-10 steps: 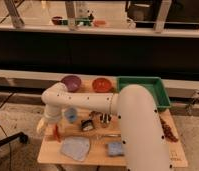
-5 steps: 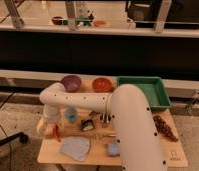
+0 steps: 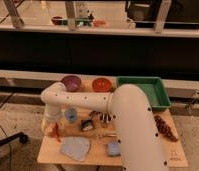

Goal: Place pepper in red bowl

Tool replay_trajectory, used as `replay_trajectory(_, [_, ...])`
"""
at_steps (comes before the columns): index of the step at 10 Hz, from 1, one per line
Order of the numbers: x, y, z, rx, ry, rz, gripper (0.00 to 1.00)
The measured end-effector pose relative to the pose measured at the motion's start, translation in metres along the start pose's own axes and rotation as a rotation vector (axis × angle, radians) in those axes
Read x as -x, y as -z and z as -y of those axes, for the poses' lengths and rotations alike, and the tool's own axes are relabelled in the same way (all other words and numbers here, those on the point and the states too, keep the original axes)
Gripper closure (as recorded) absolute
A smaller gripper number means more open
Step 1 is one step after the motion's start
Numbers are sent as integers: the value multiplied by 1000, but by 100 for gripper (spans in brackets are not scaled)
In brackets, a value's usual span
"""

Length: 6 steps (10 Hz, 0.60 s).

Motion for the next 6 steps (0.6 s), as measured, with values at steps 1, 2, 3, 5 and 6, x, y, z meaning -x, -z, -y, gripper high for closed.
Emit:
replay_trajectory(1, [0, 0, 1, -2, 0, 1, 63])
replay_trajectory(2, [1, 0, 3, -4, 1, 4, 75])
replay_trajectory(3, [1, 0, 3, -4, 2, 4, 80])
replay_trajectory(5, [2, -10, 4, 54, 24, 16, 82])
replay_trajectory(6, [2, -17, 8, 72, 34, 22, 82])
